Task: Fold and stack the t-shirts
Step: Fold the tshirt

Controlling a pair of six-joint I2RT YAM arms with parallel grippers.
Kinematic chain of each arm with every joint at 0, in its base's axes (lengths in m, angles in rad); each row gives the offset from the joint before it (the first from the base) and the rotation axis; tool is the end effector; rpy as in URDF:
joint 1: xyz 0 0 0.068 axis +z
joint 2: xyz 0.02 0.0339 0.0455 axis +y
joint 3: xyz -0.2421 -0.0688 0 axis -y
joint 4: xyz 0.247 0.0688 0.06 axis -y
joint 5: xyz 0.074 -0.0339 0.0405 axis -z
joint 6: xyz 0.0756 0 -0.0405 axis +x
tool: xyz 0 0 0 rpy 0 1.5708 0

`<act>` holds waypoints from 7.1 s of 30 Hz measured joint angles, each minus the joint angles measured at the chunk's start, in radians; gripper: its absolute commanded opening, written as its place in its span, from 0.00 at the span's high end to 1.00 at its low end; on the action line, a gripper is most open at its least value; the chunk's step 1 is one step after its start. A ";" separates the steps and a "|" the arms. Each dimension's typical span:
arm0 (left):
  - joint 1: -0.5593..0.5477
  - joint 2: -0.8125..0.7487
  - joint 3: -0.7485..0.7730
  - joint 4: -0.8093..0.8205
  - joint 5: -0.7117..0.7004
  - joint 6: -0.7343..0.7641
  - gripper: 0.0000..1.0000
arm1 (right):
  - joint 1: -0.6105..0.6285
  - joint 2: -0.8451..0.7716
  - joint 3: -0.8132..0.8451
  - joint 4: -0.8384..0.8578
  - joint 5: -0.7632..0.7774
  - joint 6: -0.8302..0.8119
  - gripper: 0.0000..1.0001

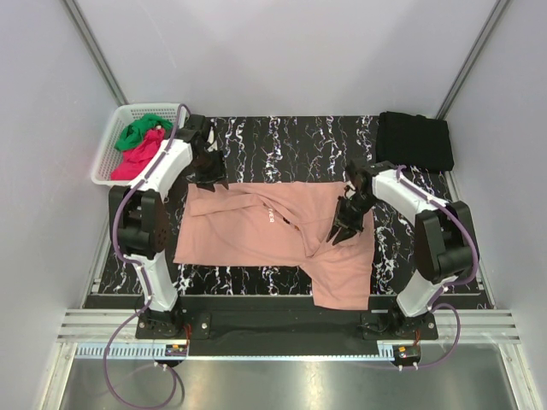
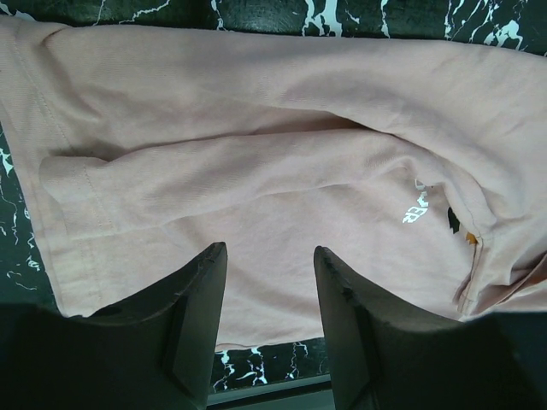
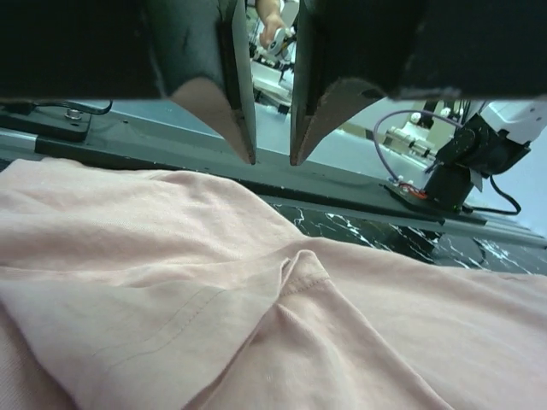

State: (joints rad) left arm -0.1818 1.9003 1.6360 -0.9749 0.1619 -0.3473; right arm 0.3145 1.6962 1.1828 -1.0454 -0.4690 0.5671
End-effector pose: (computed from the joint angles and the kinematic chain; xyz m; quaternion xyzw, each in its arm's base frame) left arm 0.3920 -0.0845 0.1955 -0.0680 0.9808 -0.1200 0.1379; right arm 0.2715 0.1242 0.1432 -0.1211 -0.9650 -0.2126 0.0939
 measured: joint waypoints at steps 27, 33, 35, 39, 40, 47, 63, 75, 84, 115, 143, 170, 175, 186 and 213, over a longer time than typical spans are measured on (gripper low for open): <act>0.000 -0.001 -0.016 0.000 0.001 0.026 0.50 | 0.000 0.449 0.450 0.000 0.201 -0.077 0.75; 0.000 -0.001 -0.016 0.000 0.009 0.026 0.50 | 0.000 0.376 0.391 -0.060 0.261 -0.082 0.75; 0.000 -0.001 -0.016 0.000 0.011 0.026 0.50 | 0.000 0.352 0.364 -0.076 0.270 -0.084 0.75; 0.000 -0.001 -0.016 0.000 0.011 0.026 0.50 | 0.000 0.335 0.312 -0.090 0.280 -0.085 0.75; 0.000 -0.001 -0.016 0.000 0.011 0.026 0.50 | 0.000 0.333 0.298 -0.093 0.285 -0.086 0.75; 0.000 -0.001 -0.016 0.000 0.012 0.026 0.50 | 0.000 0.270 0.251 -0.117 0.311 -0.089 0.74; 0.000 -0.001 -0.016 0.000 0.014 0.026 0.50 | -0.094 0.210 0.211 -0.037 0.311 -0.128 0.57; 0.000 -0.001 -0.016 0.000 0.014 0.026 0.50 | -0.206 0.208 0.079 0.121 0.198 -0.198 0.53; 0.000 0.005 -0.016 0.000 0.013 0.026 0.50 | -0.208 0.164 0.079 0.124 0.127 -0.215 0.53; 0.000 0.011 -0.068 0.000 0.010 0.026 0.50 | -0.208 0.212 0.150 0.135 0.014 -0.264 0.52; 0.000 0.011 -0.068 0.002 0.010 0.025 0.50 | -0.208 0.190 0.065 0.106 0.013 -0.268 0.66; 0.000 0.011 -0.053 0.005 0.015 0.026 0.50 | -0.196 0.073 0.058 0.008 0.042 -0.230 1.00; 0.000 0.011 -0.043 0.006 0.015 0.025 0.50 | -0.163 0.030 0.040 -0.046 0.064 -0.203 1.00; 0.000 -0.006 -0.041 0.005 0.016 0.025 0.50 | -0.132 -0.034 -0.006 -0.145 0.101 -0.137 0.87; 0.000 -0.037 -0.032 0.003 0.009 0.003 0.46 | -0.125 0.301 0.189 -0.058 0.154 -0.126 0.85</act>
State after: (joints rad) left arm -0.1814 1.8633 1.6039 -0.9714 0.1711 -0.3447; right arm 0.1898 1.9972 1.3716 -1.1034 -0.3153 0.4412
